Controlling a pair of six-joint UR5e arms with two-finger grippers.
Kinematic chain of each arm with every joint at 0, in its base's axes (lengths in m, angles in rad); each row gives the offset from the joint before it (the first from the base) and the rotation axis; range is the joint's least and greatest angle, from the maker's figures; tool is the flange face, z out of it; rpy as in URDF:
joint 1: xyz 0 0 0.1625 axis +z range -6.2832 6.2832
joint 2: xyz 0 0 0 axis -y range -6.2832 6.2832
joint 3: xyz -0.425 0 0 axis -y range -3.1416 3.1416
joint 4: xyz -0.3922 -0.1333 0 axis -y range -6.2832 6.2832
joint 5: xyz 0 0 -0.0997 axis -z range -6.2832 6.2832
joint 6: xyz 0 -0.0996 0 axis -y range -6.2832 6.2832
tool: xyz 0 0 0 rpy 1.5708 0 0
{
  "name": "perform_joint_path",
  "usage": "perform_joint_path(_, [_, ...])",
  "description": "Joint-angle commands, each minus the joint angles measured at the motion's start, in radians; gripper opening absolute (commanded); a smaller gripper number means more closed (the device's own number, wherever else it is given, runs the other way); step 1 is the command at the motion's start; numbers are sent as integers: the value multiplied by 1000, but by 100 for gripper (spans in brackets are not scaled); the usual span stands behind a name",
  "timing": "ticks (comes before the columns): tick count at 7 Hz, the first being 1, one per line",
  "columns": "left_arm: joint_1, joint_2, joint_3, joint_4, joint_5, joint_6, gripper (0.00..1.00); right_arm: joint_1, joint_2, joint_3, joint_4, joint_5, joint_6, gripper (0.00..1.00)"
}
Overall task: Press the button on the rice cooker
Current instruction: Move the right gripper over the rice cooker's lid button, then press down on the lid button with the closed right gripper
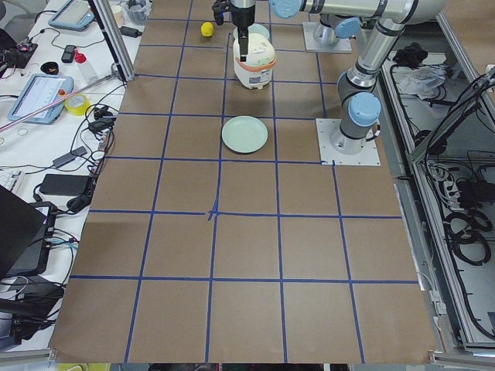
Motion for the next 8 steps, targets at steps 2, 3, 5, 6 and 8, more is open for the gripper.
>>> perform_joint_path(2, [0,0,0,0,0,0,100,3,5,43,-17,0,1,0])
perform_joint_path(3, [0,0,0,0,0,0,100,3,5,51,-18,0,1,0])
perform_joint_path(5, [0,0,0,0,0,0,100,1,7,57,-21,2,1,0])
perform_joint_path(6, [0,0,0,0,0,0,100,3,7,63,-23,2,-1,0])
perform_joint_path(8, [0,0,0,0,0,0,100,3,7,82,-43,0,-1,0])
